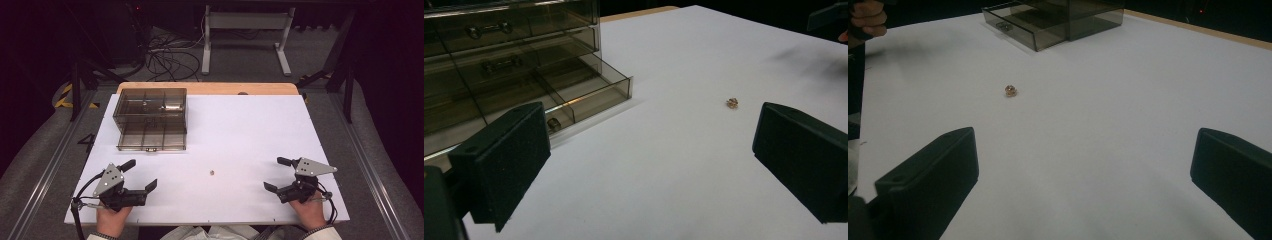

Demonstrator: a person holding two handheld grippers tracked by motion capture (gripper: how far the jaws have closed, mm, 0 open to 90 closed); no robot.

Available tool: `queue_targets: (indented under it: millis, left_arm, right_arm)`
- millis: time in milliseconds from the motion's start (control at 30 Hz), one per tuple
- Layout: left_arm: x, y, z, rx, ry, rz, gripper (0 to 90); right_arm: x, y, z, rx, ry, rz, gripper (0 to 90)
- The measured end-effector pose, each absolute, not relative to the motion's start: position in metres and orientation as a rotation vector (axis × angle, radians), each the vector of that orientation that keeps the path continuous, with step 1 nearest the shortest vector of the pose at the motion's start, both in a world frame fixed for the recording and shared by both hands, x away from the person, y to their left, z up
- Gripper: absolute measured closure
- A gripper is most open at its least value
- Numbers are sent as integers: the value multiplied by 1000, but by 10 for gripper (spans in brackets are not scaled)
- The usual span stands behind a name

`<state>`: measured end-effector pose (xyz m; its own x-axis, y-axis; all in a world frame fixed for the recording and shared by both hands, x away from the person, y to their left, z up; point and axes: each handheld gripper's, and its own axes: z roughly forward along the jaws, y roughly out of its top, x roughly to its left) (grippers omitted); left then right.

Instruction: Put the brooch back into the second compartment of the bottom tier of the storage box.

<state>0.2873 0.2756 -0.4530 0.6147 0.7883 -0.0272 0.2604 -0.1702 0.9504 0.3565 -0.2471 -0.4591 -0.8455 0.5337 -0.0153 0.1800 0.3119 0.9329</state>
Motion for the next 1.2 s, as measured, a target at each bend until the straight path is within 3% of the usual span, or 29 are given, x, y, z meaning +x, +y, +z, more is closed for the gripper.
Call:
queue_targets:
  millis: [1200]
  left_arm:
    - [303, 255, -432, 1809, 739, 564, 39]
  right_arm:
    - [358, -252, -462, 695, 2259, 1568, 0]
